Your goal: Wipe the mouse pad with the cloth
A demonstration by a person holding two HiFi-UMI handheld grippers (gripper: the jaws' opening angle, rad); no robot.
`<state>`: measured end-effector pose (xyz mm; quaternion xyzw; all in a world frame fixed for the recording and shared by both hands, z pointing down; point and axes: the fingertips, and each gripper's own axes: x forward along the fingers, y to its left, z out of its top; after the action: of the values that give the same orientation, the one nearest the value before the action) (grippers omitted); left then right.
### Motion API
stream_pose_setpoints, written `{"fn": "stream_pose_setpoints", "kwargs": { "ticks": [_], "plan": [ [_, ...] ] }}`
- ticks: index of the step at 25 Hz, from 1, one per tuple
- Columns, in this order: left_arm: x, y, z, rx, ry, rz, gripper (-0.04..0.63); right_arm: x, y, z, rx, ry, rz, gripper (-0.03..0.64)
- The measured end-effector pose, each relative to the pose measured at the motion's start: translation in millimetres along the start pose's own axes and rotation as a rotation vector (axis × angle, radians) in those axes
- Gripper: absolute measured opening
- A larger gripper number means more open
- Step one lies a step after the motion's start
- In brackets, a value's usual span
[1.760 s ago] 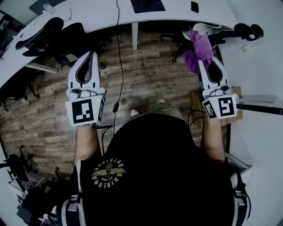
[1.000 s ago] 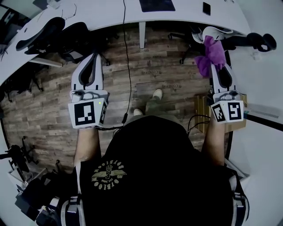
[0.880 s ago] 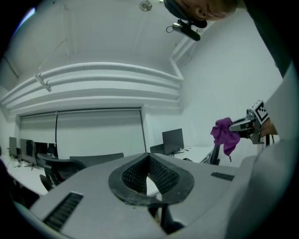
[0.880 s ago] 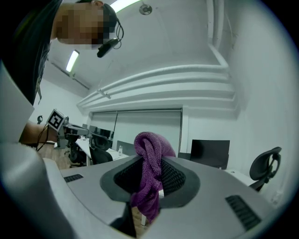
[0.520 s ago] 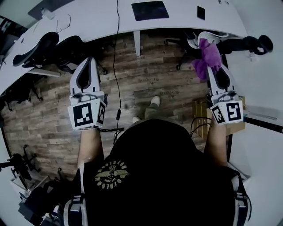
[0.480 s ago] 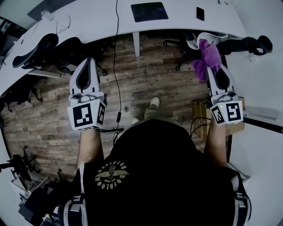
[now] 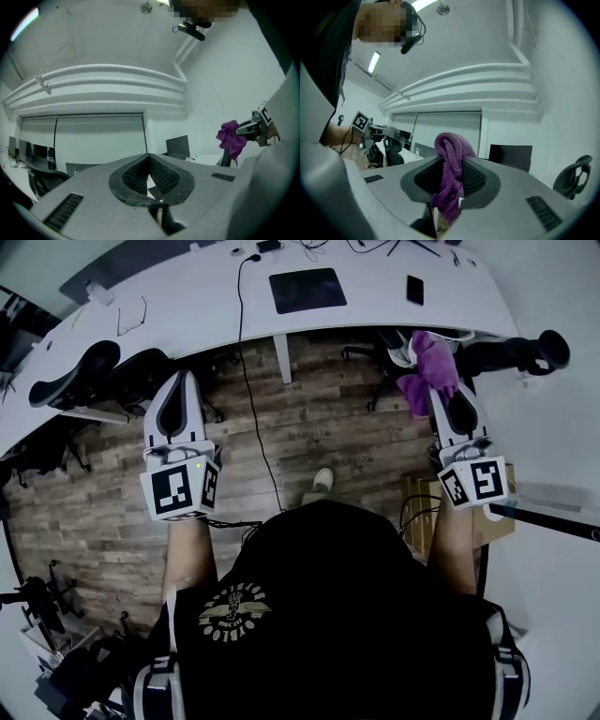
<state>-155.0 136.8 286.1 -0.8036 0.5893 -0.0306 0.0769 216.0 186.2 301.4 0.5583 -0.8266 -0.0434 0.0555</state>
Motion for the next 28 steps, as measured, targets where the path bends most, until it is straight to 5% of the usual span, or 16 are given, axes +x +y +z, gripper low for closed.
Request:
{"fn": "stream_pose_setpoints", "kwargs": {
  "ticks": [17, 28],
  "plan": [
    [42, -24, 16, 0.042, 0.014, 0.085, 0.002, 46, -73, -9, 0.088, -0.074, 0.081, 0.101],
    [23, -18, 0, 0.036, 0.069, 0.139, 0.002, 59, -78, -22, 0.129, -0.066, 0.127, 0.101]
  ]
}}
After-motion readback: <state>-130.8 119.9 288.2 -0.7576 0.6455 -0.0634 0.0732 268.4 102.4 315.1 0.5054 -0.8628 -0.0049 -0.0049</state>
